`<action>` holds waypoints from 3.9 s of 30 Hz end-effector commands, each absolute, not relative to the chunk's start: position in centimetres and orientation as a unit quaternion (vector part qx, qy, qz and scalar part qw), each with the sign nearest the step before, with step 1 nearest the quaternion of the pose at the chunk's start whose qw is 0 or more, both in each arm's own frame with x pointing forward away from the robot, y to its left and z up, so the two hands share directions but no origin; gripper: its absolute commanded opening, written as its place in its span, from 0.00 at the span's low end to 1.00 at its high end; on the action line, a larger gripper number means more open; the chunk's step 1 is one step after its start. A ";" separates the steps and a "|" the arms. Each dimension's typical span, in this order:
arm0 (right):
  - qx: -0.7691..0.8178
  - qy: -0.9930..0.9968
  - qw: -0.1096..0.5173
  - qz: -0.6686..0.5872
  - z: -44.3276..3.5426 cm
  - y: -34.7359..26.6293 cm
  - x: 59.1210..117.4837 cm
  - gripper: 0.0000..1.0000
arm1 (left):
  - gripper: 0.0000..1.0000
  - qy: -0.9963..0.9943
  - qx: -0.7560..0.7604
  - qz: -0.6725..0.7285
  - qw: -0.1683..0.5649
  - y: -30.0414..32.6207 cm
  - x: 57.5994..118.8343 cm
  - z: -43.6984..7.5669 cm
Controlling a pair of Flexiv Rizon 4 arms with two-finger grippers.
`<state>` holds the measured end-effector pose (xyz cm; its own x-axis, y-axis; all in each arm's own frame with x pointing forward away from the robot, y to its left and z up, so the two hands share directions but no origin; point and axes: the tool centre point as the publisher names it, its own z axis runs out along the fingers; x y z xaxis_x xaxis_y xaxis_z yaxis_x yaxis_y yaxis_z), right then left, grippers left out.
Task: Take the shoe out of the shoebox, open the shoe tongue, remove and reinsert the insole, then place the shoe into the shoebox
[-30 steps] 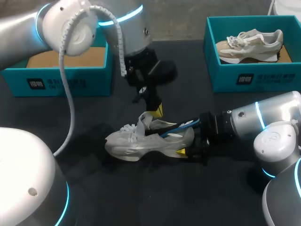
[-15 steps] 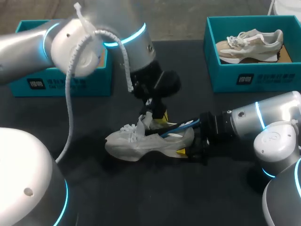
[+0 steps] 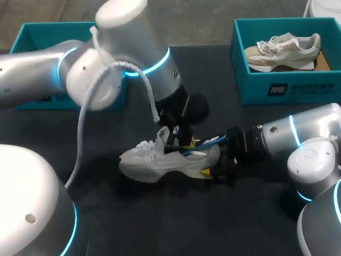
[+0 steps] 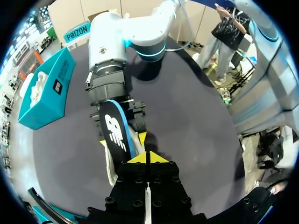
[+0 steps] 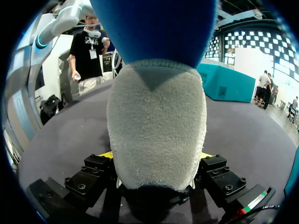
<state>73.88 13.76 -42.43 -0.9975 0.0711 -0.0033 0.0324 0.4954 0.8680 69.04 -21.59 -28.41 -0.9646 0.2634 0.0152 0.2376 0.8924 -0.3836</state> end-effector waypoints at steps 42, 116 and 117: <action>0.030 0.866 0.020 0.499 -42.6 13.8 73.7 0.00 | 0.00 -0.960 -0.061 0.213 -0.170 -22.9 69.3 -29.2; 0.030 0.866 0.020 0.499 -42.6 13.8 73.7 0.00 | 0.00 -0.948 -0.030 0.250 -0.196 -24.6 72.1 -32.2; 0.030 0.866 0.020 0.499 -42.6 13.8 73.7 0.00 | 0.00 -0.947 -0.028 0.255 -0.192 -24.5 72.1 -31.8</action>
